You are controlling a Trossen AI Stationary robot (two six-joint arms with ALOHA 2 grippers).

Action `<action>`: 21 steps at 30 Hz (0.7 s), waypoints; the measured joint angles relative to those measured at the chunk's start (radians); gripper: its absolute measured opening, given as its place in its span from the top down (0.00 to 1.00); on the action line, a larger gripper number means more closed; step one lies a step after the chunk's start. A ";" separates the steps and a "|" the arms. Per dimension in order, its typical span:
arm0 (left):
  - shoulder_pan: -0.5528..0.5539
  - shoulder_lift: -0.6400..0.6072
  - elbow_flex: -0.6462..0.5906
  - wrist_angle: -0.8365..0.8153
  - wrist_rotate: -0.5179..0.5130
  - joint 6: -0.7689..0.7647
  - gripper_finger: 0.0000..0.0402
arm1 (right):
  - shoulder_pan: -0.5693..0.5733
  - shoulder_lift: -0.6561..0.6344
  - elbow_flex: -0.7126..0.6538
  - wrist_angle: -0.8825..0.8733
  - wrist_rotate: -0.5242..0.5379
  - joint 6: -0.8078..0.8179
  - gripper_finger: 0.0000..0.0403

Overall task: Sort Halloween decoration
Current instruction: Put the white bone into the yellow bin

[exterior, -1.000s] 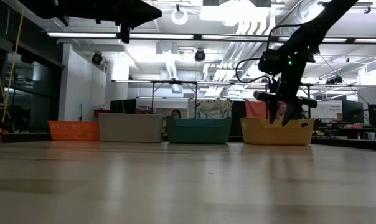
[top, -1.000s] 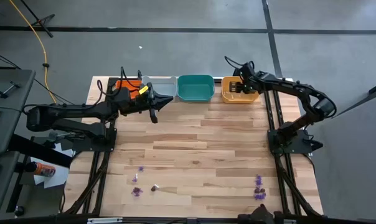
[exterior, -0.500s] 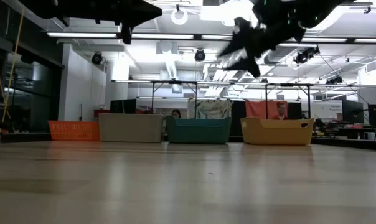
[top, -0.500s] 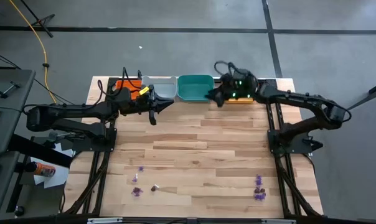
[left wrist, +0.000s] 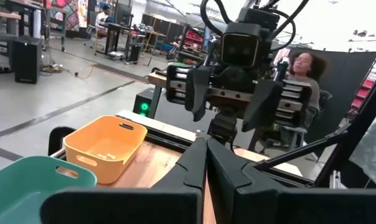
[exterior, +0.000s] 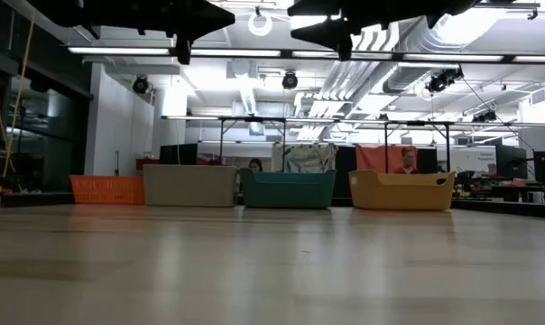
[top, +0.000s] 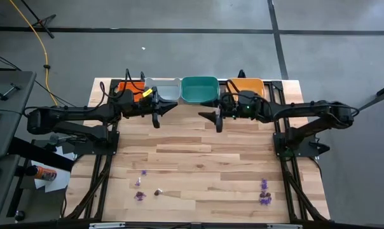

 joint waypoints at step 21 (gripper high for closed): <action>0.000 0.000 0.000 0.000 0.000 0.000 1.00 | -0.070 0.000 0.000 0.001 -0.146 -0.011 0.99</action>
